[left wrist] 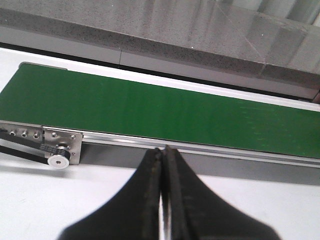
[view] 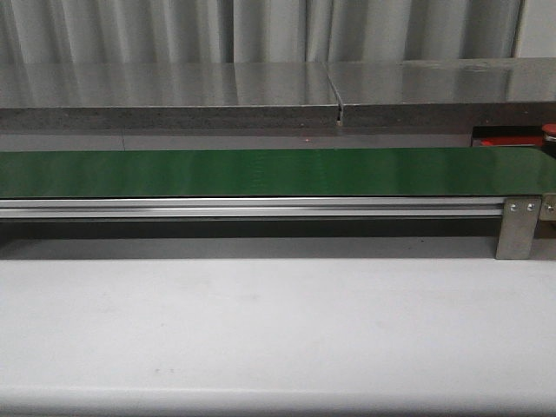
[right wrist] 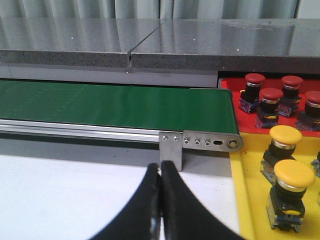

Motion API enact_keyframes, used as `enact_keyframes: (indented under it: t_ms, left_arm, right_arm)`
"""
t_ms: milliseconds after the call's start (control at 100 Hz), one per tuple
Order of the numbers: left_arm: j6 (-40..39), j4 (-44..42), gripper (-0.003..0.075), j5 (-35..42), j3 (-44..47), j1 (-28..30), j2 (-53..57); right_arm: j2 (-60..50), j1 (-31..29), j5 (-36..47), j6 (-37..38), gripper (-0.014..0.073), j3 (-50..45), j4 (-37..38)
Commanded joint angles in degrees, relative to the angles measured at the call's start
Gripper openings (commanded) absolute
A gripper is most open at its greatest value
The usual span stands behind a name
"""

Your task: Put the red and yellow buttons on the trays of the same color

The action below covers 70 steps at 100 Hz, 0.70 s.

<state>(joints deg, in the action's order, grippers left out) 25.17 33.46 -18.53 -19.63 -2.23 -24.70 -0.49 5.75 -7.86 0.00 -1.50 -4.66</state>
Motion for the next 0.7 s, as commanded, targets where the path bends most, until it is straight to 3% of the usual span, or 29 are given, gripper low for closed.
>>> enact_keyframes:
  t_ms: [0,490,690]
  left_arm:
    - [0.01,1.22,-0.0019,3.87,-1.51,-0.49,-0.16]
    - [0.34,-0.99,-0.0019,5.51,-1.51,-0.49,-0.16]
    - [-0.06,-10.94,-0.0019,6.87,-1.41,-0.49,1.41]
  right_arm:
    - [-1.03,0.09,4.95,0.00,-0.0066,1.04,-0.05]
    - [-1.03,0.09,4.95,0.00,-0.0066,1.04,-0.05]
    - [-1.03,0.09,4.95,0.00,-0.0066,1.04,-0.05]
